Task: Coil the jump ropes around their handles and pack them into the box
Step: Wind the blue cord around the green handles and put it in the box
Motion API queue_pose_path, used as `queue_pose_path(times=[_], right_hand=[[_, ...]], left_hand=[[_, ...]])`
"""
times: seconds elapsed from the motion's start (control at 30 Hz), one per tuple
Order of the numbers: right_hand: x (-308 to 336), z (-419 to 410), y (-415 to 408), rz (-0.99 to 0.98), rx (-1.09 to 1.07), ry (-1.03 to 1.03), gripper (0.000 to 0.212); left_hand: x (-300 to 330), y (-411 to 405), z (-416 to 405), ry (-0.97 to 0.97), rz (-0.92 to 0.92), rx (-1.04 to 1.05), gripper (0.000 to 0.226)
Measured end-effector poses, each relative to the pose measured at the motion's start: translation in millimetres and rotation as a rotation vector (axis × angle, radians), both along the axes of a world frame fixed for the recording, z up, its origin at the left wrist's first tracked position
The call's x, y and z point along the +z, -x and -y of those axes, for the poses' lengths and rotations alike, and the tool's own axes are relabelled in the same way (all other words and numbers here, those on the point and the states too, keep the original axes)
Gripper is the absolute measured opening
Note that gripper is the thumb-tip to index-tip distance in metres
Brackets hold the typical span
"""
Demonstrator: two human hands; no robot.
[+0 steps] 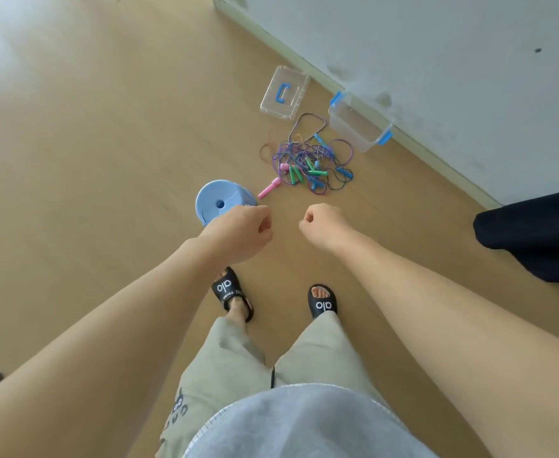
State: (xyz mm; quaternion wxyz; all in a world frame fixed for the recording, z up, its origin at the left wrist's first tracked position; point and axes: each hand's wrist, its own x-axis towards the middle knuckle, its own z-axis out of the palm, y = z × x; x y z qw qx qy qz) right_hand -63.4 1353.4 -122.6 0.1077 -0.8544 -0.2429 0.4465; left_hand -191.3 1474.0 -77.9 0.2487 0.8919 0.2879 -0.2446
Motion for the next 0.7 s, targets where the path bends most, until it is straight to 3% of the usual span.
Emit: queue_pose_path(times=[0.3, 0.6, 0.7], right_hand=[[-24.9, -115.9, -12.5, 0.03, -0.294, 0.027, 0.019], [-59.5, -183.9, -96.0, -0.055, -0.52, 0.008, 0.041], [-83.8, -203.2, -131.2, -0.09, -0.549, -0.003, 0.035]], left_hand=[[-33.1, -53.1, -153.2, 0.01, -0.103, -0.271, 0.011], [-75.7, -152.3, -224.7, 0.078, -0.198, -0.404, 0.013], [-103.3, -191.8, -245.6, 0.081, -0.213, -0.398, 0.013]])
